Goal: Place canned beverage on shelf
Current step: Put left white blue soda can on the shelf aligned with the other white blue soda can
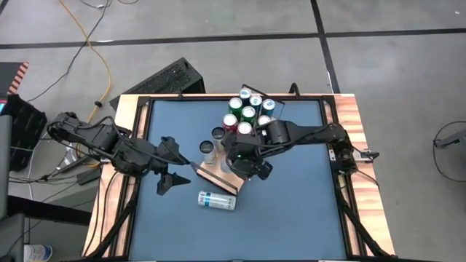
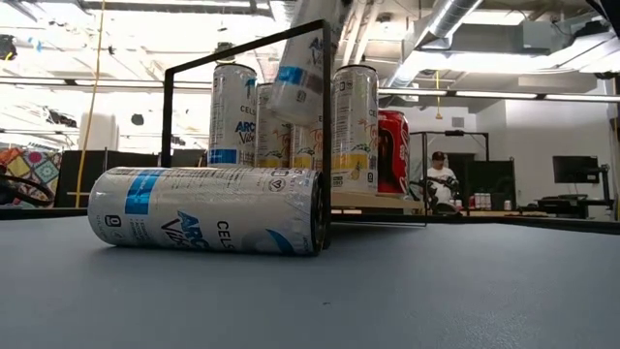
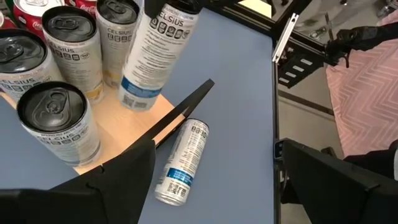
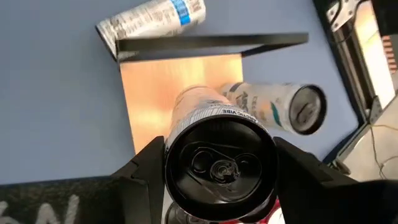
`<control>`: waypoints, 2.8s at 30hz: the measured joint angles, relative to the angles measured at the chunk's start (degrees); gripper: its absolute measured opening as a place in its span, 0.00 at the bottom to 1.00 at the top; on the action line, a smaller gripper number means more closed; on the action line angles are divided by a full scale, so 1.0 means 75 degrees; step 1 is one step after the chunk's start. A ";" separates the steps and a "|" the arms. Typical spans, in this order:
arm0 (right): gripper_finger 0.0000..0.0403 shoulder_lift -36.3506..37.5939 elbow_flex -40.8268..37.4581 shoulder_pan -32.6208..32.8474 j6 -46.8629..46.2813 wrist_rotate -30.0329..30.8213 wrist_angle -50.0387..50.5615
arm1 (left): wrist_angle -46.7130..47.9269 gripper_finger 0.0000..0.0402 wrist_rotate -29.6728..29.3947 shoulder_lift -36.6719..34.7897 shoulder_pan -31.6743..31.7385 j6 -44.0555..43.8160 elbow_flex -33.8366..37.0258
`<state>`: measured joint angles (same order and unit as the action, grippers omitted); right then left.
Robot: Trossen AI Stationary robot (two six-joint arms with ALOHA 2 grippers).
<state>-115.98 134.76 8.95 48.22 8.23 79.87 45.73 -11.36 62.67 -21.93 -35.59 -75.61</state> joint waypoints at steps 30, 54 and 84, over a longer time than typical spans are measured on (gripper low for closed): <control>0.53 -0.1099 0.0009 -0.0446 0.0357 -0.0519 -0.0299 | 0.0062 0.83 -0.0403 0.0002 0.0003 0.0320 0.0000; 0.70 -0.1088 0.0005 -0.0580 -0.0486 -0.0050 -0.0626 | 0.0159 0.83 -0.0399 0.0003 0.0003 0.0603 0.0000; 0.16 -0.0151 -0.0159 -0.0573 -0.2907 -0.0547 -0.0342 | 0.0159 0.83 -0.1395 0.0000 0.0000 0.0615 0.0000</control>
<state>-117.11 133.57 4.65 26.42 4.12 77.30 46.92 -21.82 62.67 -21.93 -30.98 -75.61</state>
